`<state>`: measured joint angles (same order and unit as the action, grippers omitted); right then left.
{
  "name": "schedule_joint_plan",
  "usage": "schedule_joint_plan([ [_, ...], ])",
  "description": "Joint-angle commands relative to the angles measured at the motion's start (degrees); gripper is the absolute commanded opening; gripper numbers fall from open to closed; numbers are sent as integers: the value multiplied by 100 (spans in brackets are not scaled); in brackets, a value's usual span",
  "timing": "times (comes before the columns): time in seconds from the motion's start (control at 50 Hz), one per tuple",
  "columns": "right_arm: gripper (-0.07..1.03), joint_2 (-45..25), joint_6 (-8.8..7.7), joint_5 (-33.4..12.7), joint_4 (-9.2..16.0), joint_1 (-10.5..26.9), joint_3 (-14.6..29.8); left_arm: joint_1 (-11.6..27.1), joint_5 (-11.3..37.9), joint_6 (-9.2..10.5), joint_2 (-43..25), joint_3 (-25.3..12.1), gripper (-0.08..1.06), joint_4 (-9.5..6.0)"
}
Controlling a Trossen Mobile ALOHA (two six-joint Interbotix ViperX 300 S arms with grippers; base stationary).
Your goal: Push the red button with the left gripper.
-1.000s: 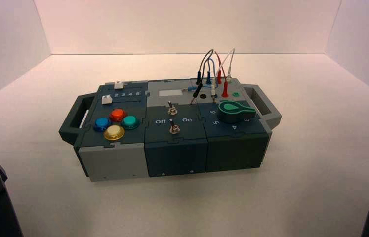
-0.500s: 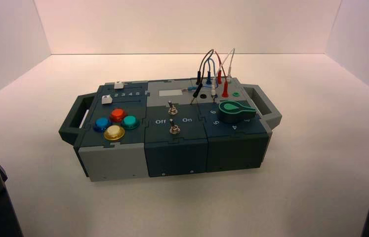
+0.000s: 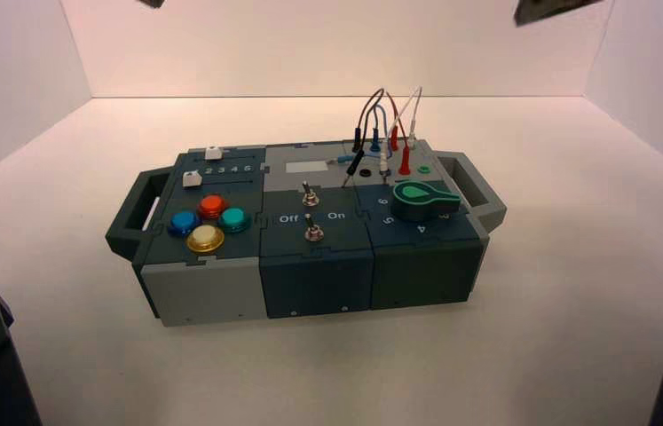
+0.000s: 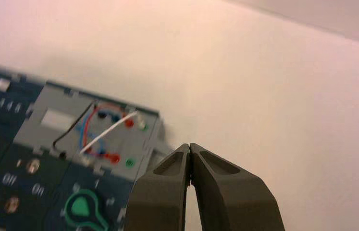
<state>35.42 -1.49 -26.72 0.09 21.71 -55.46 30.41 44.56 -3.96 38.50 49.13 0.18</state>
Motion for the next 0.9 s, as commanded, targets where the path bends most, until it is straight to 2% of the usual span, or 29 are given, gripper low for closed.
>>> schedule_joint_plan([
  [0.02,-2,-53,-18,-149,53,325,220,97,343,-9,-62,-299,-3,-9],
  [0.2,-2,-105,-9,-343,88,650,264,422,773,0,-448,-413,-3,-26],
  [0.44,-2,-308,-9,-519,149,1107,352,747,677,193,-1134,-396,-3,-70],
  [0.52,-2,-334,-9,-527,176,1187,360,756,677,193,-1222,-387,-3,-70],
  [0.62,-2,-352,-18,-527,255,1380,387,800,677,202,-1415,-360,-3,-132],
  [0.7,-2,-352,-9,-501,308,1608,396,817,668,211,-1635,-299,-3,-237],
  [0.9,-2,-334,-9,-483,325,1723,396,817,501,246,-1969,-176,-3,-334],
])
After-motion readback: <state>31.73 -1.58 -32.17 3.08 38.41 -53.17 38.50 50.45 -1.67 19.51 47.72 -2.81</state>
